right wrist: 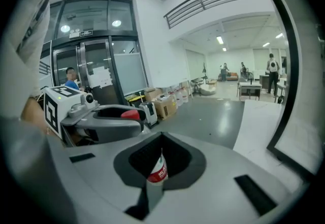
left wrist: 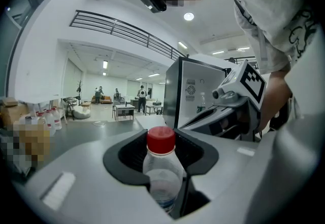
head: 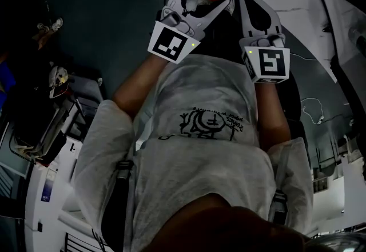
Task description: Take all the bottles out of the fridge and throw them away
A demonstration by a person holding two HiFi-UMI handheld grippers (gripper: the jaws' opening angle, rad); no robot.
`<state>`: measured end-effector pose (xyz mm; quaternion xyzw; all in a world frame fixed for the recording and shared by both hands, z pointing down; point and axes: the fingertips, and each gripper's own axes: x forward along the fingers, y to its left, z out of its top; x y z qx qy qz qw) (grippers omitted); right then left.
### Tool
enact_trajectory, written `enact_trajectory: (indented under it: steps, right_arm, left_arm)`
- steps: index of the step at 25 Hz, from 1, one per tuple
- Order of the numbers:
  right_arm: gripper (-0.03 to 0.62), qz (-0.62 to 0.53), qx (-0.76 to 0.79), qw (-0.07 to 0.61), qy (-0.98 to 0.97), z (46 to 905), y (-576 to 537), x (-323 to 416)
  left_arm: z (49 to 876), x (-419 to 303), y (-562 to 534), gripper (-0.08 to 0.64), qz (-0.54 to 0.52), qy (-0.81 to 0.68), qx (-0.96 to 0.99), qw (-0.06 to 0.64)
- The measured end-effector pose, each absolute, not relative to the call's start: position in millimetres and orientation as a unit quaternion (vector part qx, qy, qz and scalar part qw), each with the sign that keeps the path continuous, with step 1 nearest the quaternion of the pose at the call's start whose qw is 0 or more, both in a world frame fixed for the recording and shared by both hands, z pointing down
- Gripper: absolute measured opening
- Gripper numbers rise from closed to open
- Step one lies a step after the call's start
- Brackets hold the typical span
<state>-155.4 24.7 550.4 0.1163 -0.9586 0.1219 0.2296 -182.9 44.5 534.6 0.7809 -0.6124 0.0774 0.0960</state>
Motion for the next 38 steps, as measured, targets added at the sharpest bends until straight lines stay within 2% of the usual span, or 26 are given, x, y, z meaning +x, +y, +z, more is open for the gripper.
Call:
enact_trajectory:
  steps: [38]
  right_arm:
    - [0.009,0.171,0.166,0.245,-0.940,759.9,37.6,-149.9]
  left_arm:
    - [746.5,-178.5,42.6,0.163,0.105,-0.610,0.774,0.133]
